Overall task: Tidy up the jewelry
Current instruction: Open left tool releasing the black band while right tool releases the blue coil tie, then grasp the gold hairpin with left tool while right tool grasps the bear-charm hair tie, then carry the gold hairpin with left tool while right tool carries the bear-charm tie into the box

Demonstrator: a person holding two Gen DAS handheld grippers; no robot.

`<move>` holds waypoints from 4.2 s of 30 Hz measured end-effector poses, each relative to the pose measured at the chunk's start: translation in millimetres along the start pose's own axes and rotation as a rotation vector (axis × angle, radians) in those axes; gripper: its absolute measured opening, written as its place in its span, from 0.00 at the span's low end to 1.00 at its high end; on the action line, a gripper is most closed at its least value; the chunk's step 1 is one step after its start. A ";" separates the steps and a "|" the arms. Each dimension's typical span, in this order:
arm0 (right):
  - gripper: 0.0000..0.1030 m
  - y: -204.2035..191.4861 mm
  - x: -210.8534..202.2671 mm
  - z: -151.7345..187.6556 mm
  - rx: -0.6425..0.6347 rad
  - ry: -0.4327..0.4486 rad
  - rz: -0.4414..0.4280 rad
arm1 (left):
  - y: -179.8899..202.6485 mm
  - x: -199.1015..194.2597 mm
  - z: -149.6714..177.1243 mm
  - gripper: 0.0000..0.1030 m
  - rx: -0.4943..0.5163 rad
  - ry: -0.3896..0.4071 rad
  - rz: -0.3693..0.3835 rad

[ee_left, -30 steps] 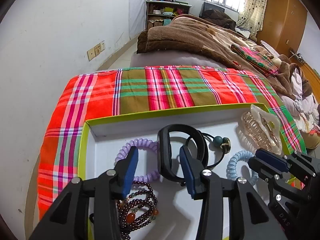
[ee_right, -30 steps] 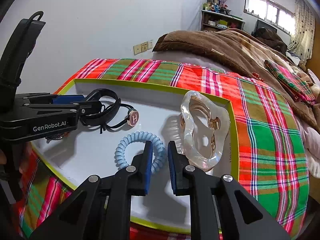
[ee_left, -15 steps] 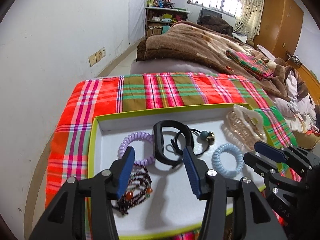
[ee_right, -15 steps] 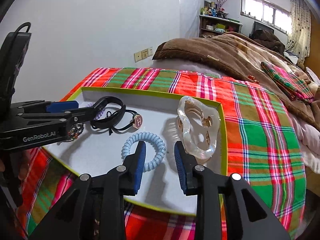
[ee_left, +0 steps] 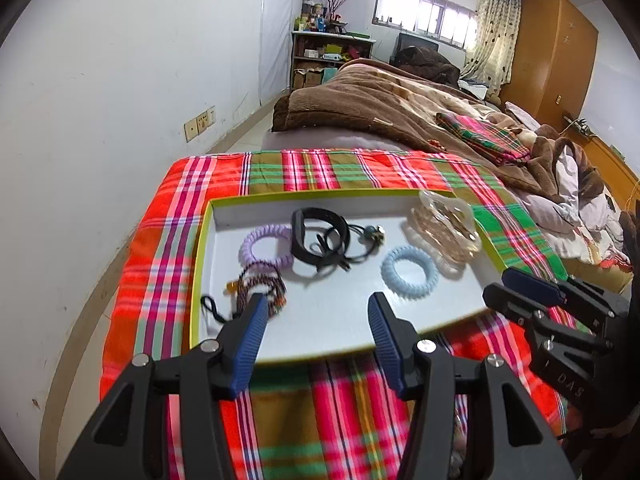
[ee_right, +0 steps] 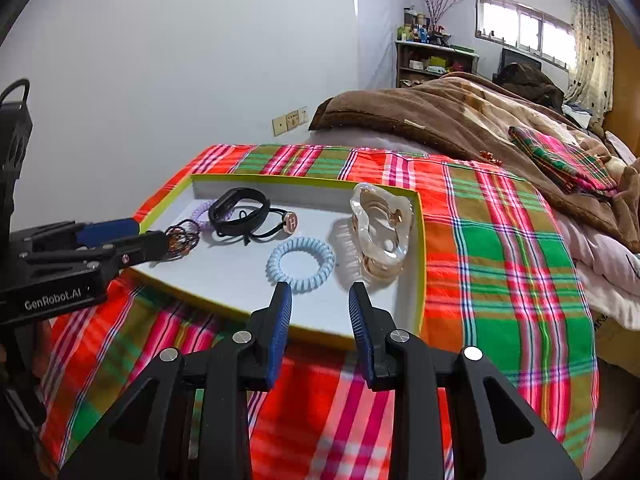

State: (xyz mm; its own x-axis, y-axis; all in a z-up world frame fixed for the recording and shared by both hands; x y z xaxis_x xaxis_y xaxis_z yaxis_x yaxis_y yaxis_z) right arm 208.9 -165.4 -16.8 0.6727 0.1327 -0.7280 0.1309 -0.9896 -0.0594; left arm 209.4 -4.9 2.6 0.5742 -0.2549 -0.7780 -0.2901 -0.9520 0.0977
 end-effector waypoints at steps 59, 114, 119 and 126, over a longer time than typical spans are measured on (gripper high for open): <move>0.22 -55.9 -28.9 104.7 -0.124 -0.117 -0.111 | 1.4 -36.3 88.7 0.56 -0.082 -0.033 0.049; 0.22 24.5 -60.9 97.8 -0.005 0.008 -0.021 | 92.8 17.1 81.9 0.34 0.118 -0.101 -0.029; 0.22 23.0 -61.0 97.2 -0.006 0.010 -0.020 | 91.3 13.1 81.4 0.34 0.115 -0.092 -0.024; 0.22 21.9 -63.9 92.9 -0.009 0.021 -0.019 | 86.9 5.2 77.0 0.34 0.106 -0.072 -0.020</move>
State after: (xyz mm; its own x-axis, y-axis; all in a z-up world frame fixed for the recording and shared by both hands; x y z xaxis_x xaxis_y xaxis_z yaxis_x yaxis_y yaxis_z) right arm 101.2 -200.7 -35.1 0.6847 0.1528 -0.7126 0.1504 -0.9864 -0.0669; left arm 128.2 -75.8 -40.8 0.5256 -0.2197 -0.8219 -0.3607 -0.9325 0.0186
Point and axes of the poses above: each gripper's, at about its wrist camera, not at the fingertips, and x roughly the way its jaws point, y to its right, z to its underside, the point moved 3 cm from there along x, roughly the way its jaws point, and after that the axes turned 4 degrees about -y, right-handed, at the moved point
